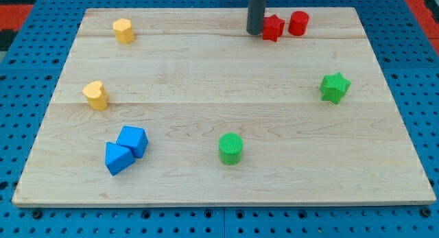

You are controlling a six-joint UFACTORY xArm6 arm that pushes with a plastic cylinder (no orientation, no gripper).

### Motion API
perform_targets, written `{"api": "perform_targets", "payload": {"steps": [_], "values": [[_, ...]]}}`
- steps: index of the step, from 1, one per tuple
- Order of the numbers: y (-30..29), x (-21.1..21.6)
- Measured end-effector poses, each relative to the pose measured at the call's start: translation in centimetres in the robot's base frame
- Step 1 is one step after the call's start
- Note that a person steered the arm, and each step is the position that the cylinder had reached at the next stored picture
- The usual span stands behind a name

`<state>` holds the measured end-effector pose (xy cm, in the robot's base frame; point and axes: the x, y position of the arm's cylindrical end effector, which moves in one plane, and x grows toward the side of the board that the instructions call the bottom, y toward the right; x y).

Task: Move the yellow heart slightly bottom left of the yellow hexagon

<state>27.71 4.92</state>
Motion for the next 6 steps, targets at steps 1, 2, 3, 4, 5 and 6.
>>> {"api": "perform_targets", "payload": {"steps": [1, 2, 3, 4, 5, 6], "values": [[-5.5, 4.8], [-12.7, 8.6], [-14.2, 16.3], [-21.3, 18.8], [-27.0, 18.3], [-26.6, 15.9]]}}
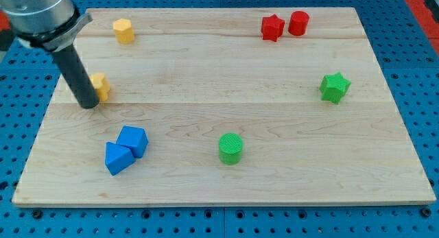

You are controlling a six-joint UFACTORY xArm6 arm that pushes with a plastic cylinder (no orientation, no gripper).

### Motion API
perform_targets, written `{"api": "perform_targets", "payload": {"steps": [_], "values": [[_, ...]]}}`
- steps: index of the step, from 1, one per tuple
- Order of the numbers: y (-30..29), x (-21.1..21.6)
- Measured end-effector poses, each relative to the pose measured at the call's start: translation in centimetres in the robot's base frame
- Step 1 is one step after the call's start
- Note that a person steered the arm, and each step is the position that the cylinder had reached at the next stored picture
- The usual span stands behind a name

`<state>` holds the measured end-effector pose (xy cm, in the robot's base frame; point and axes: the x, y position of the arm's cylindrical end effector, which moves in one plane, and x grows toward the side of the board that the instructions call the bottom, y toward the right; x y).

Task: Move the yellow heart slightly bottom left of the yellow hexagon

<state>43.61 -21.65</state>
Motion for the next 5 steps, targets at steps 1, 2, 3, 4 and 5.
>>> {"api": "perform_targets", "payload": {"steps": [1, 2, 3, 4, 5], "values": [[1.9, -1.5], [2.1, -4.9], [2.1, -8.8], [2.1, -12.0], [2.6, -9.3]]}}
